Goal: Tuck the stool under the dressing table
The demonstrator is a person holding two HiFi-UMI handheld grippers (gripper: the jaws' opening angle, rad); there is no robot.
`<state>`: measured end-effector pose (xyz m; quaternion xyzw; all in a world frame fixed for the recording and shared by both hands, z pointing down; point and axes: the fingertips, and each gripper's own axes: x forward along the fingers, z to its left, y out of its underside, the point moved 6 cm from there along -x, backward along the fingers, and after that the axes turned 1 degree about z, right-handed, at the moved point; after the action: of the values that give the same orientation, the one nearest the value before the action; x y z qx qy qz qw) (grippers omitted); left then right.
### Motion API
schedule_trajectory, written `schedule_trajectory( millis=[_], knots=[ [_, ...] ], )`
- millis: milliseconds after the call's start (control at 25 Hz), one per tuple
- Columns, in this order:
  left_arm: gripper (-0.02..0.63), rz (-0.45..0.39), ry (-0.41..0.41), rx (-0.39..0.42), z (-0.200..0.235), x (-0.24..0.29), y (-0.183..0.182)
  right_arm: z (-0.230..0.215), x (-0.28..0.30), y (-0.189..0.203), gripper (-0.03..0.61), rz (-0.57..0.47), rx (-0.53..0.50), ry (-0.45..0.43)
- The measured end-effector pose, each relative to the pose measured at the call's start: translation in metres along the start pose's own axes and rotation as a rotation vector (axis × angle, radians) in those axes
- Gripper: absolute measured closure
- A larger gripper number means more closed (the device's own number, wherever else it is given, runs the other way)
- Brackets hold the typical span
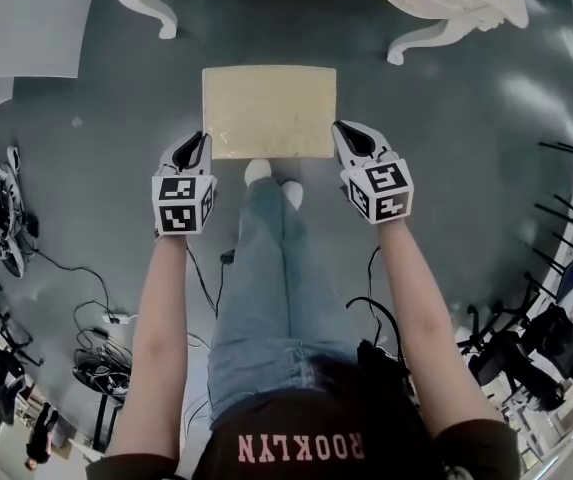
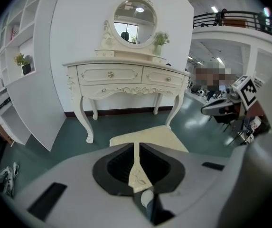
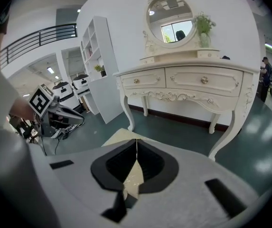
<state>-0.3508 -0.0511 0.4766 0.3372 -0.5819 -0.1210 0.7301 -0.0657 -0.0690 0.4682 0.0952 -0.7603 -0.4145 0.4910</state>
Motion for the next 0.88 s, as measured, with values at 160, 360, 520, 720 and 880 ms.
schedule_trajectory(
  millis=[160, 360, 520, 720, 880],
  knots=[
    [0.531, 0.022, 0.031, -0.025, -0.003, 0.018, 0.027, -0.005, 0.009, 0.035, 0.559, 0.004, 0.058, 0.010],
    [0.421, 0.049, 0.057, -0.049, -0.003, 0.042, 0.056, -0.008, 0.030, 0.080, 0.430, 0.074, 0.066, -0.012],
    [0.363, 0.078, 0.056, -0.079, 0.003, 0.064, 0.077, -0.014, 0.051, 0.114, 0.316, 0.152, 0.093, -0.026],
    [0.318, 0.158, 0.069, -0.097, 0.013, 0.081, 0.112, -0.021, 0.072, 0.157, 0.262, 0.291, 0.219, -0.053],
    [0.295, 0.239, 0.098, -0.074, 0.020, 0.091, 0.140, -0.021, 0.086, 0.180, 0.234, 0.373, 0.255, -0.073]
  ],
)
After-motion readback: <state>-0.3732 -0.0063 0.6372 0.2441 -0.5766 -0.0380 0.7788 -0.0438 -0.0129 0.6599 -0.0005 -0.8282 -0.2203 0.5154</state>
